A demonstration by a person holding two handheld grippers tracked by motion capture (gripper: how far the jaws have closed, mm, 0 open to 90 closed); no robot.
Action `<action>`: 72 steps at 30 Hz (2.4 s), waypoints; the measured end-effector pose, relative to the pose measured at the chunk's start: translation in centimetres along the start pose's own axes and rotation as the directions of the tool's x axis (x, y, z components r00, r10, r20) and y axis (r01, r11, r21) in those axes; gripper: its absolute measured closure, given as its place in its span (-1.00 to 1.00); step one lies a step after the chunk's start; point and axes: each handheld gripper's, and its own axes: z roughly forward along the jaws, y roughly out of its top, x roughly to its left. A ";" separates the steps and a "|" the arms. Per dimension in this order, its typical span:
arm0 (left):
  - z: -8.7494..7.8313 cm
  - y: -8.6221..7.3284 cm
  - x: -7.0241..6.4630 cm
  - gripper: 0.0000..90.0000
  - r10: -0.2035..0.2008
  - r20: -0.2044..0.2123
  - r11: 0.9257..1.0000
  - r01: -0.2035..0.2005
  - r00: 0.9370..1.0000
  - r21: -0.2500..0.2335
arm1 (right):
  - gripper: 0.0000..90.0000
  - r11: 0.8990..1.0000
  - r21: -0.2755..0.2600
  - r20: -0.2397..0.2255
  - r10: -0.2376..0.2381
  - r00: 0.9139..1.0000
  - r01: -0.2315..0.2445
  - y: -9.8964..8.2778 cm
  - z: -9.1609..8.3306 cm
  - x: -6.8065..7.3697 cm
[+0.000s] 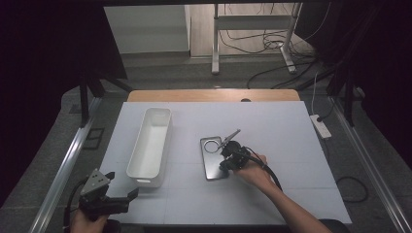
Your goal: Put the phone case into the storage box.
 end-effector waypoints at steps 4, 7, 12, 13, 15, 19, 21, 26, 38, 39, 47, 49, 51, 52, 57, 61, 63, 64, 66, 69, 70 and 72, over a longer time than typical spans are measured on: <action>0.0 0.0 0.0 -0.98 -0.001 0.000 1.000 0.001 1.000 -0.001 | 1.00 1.000 0.007 0.025 -0.006 1.000 0.006 -0.1 -0.1 -0.5; 0.0 0.0 0.0 -0.98 -0.001 0.000 1.000 0.001 1.000 0.000 | 1.00 1.000 0.014 0.039 0.005 0.999 -0.005 -0.3 -0.1 -0.8; 0.0 0.0 0.0 -0.98 0.000 0.000 1.000 0.000 1.000 0.000 | 1.00 1.000 0.018 0.051 0.014 0.999 -0.015 -0.4 -0.2 -1.4; 0.0 0.0 0.0 -0.98 -0.001 0.000 1.000 0.001 1.000 0.000 | 1.00 1.000 0.013 0.050 0.012 0.999 -0.013 -0.5 -0.2 -1.6; 0.0 0.0 0.0 -0.98 0.001 0.000 1.000 -0.001 1.000 0.000 | 1.00 1.000 0.010 0.054 0.017 0.998 -0.018 -0.6 -0.2 -1.9; 0.0 0.0 0.0 -0.98 0.000 0.001 1.000 0.000 1.000 0.000 | 1.00 0.999 0.004 0.061 0.040 0.997 -0.040 -0.7 -0.4 -2.5; 0.0 0.0 0.0 -0.98 0.000 0.001 1.000 0.000 1.000 0.000 | 1.00 0.999 0.001 0.062 0.051 0.997 -0.051 -0.8 -0.5 -2.9; 0.0 0.0 0.0 -0.98 0.001 0.001 1.000 -0.001 1.000 0.002 | 0.99 0.998 -0.007 0.067 0.069 0.995 -0.068 -1.1 -0.6 -3.6; 0.1 0.1 0.0 -0.97 0.002 0.002 1.000 -0.002 1.000 0.002 | 0.99 0.995 -0.024 0.052 0.100 0.994 -0.099 -1.4 -0.9 -4.3; 0.1 0.1 0.0 -0.97 0.002 0.002 1.000 -0.002 1.000 0.002 | 0.97 0.995 -0.030 0.043 0.101 0.994 -0.100 -1.4 -1.0 -4.2; 0.1 0.1 0.0 -0.97 0.004 0.002 1.000 -0.004 1.000 0.002 | 0.58 0.993 -0.092 0.052 0.083 0.995 -0.078 -1.3 -2.5 -3.9; 0.1 0.1 0.0 -0.97 0.004 0.002 1.000 -0.004 1.000 0.003 | 0.31 0.992 -0.091 0.066 0.092 0.994 -0.086 -1.3 -2.6 -4.1; 0.1 0.1 0.0 -0.97 0.004 0.003 1.000 -0.004 1.000 0.002 | 0.07 0.990 -0.103 0.091 0.109 0.990 -0.100 -1.4 -2.7 -4.4; 0.1 0.1 0.0 -0.97 0.004 0.002 1.000 -0.004 1.000 0.003 | -0.04 0.989 -0.109 0.091 0.113 0.989 -0.103 -1.5 -2.7 -4.6; 0.1 0.1 0.0 -0.97 0.004 0.003 1.000 -0.004 1.000 0.004 | -0.53 0.985 -0.114 0.107 0.140 0.984 -0.127 -1.7 -2.5 -5.1; 0.1 0.1 0.0 -0.97 0.005 0.003 1.000 -0.005 1.000 0.005 | -0.71 0.982 -0.108 0.100 0.166 0.981 -0.155 -1.8 -2.1 -5.3; 0.1 0.1 0.0 -0.97 0.006 0.003 1.000 -0.006 1.000 0.005 | -0.72 0.983 -0.093 0.107 0.166 0.980 -0.156 -1.8 -1.8 -5.3; 0.2 0.1 0.0 -0.97 0.007 0.003 1.000 -0.007 1.000 0.005 | -0.69 0.984 -0.088 0.106 0.162 0.981 -0.153 -1.9 -1.7 -5.3; 0.2 0.1 0.0 -0.97 0.006 0.004 1.000 -0.006 1.000 0.005 | -0.58 0.984 -0.077 0.102 0.167 0.981 -0.159 -1.8 -1.6 -5.3; 0.2 0.1 0.0 -0.97 0.006 0.004 1.000 -0.006 1.000 0.006 | -0.36 0.987 -0.058 0.093 0.152 0.984 -0.147 -1.8 -1.4 -5.2; 0.2 0.1 0.0 -0.97 0.007 0.004 1.000 -0.007 1.000 0.006 | -0.21 0.991 -0.045 0.090 0.133 0.987 -0.129 -1.7 -1.3 -5.2; 0.2 0.1 0.0 -0.97 0.008 0.004 1.000 -0.008 1.000 0.006 | 0.04 0.995 -0.015 0.084 0.095 0.992 -0.094 -1.7 -1.1 -4.9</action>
